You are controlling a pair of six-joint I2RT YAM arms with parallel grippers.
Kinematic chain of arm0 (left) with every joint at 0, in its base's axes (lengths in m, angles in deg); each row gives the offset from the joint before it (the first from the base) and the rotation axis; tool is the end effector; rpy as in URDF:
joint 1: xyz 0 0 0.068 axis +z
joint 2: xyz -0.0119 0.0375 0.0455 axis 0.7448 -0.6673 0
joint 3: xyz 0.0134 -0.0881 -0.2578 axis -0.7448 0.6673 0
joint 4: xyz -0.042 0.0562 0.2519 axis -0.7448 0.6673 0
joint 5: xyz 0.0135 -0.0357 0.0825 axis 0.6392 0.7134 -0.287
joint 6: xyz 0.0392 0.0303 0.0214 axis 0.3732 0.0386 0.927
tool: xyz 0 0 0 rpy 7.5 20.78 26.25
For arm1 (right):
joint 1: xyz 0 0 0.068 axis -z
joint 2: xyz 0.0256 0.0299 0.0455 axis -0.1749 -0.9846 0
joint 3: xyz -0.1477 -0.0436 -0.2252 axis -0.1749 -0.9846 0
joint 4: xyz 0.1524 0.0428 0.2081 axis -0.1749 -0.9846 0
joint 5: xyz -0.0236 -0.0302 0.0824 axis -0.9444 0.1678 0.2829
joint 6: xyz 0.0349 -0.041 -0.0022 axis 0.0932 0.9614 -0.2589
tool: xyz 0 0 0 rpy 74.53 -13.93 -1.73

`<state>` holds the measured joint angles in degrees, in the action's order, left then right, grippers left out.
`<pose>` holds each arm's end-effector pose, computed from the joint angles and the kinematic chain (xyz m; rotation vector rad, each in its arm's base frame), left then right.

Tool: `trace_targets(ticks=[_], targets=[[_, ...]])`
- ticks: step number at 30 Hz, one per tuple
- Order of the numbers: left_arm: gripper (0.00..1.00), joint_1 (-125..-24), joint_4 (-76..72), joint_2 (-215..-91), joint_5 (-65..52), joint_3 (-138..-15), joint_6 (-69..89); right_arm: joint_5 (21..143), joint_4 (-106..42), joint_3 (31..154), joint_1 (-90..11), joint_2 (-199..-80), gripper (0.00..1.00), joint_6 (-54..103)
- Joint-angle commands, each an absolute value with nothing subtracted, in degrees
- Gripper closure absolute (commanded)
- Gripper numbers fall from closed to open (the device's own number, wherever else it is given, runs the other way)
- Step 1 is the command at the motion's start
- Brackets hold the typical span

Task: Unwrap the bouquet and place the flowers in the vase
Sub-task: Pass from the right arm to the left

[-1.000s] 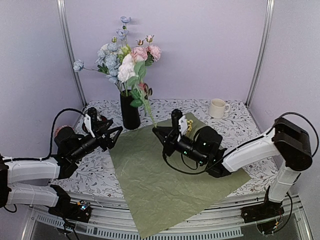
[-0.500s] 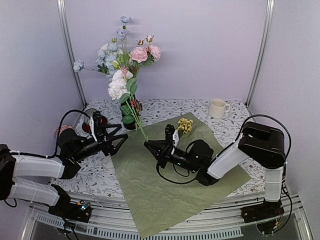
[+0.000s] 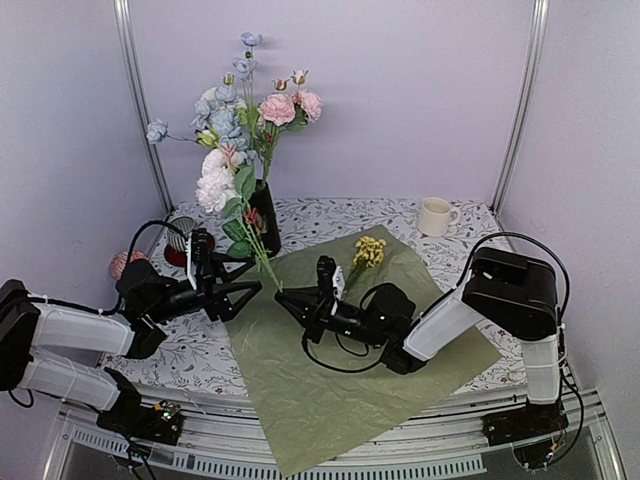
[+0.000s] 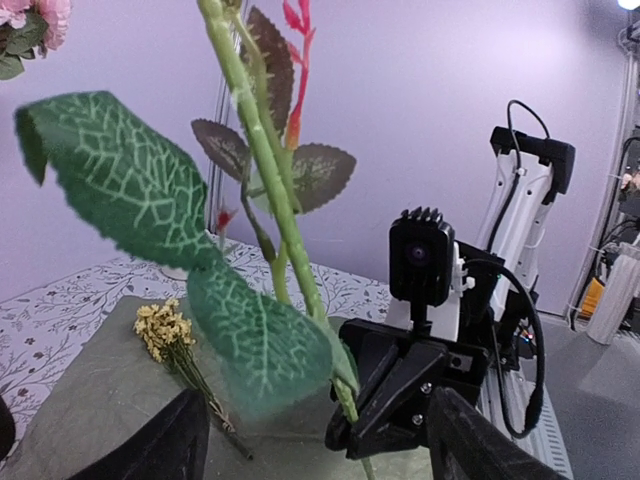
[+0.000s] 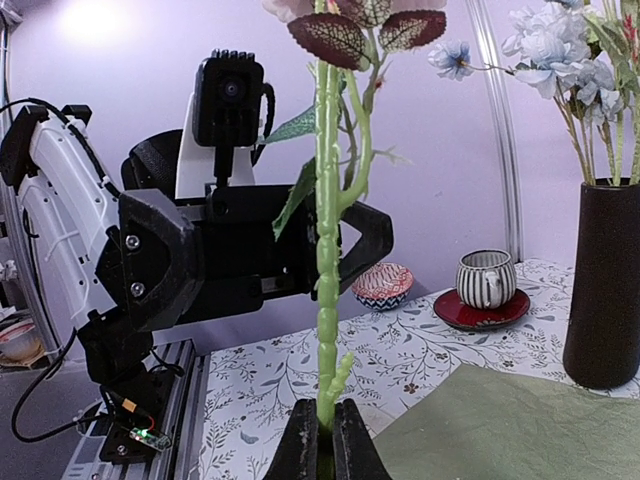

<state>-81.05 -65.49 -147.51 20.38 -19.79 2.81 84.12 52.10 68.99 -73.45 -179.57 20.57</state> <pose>0.1748 -0.1374 0.2162 0.7178 1.3354 -1.1459 0.1764 0.3657 0.1616 -0.7621 1.1909 1.2031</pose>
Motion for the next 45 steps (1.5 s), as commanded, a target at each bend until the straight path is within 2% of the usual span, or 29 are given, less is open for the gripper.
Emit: trace_targets(ticks=[1,8,15,16,18,20,22,26,29,34,40,45], targets=[[0.25,-81.9,-67.3,-147.6,21.7,-20.8,2.5,85.7,51.4,71.0,-74.3,-181.8,0.98,21.4],[0.43,-81.9,-66.1,-146.9,22.1,-21.2,2.4,86.5,50.1,72.4,-75.1,-183.5,0.98,22.4],[0.82,-81.9,-64.9,-147.1,21.5,-21.9,2.2,85.8,49.2,72.9,-75.5,-184.0,0.97,24.2],[0.87,-81.8,-64.6,-147.0,21.2,-22.0,2.3,85.7,49.6,72.6,-75.6,-184.0,0.96,24.3],[0.94,-81.9,-64.0,-146.7,20.4,-22.0,2.6,85.2,51.6,71.7,-75.5,-184.0,0.83,24.4],[0.95,-81.9,-63.4,-146.2,19.3,-21.9,3.0,83.9,54.9,70.0,-75.5,-183.9,0.66,24.9],[0.96,-81.9,-62.5,-145.3,18.0,-21.6,3.4,82.3,59.1,67.7,-75.5,-183.9,0.54,25.7],[0.98,-81.9,-59.8,-143.4,14.1,-21.3,4.6,78.6,66.3,62.9,-75.5,-183.0,0.4,27.8],[0.98,-81.8,-59.1,-141.8,11.4,-20.6,5.2,77.5,66.8,60.1,-75.1,-181.0,0.32,30.2],[0.98,-81.8,-56.9,-139.5,7.5,-19.9,6.7,74.5,69.5,55.3,-74.0,-178.8,0.11,34.1],[0.98,-81.8,-55.4,-138.0,5.1,-19.6,7.9,70.3,73.4,48.7,-72.4,-175.1,0.0,39.4],[0.98,-81.8,-55.2,-138.1,4.8,-19.6,8.3,68.5,73.3,42.7,-70.1,-170.3,0.01,42.1]])
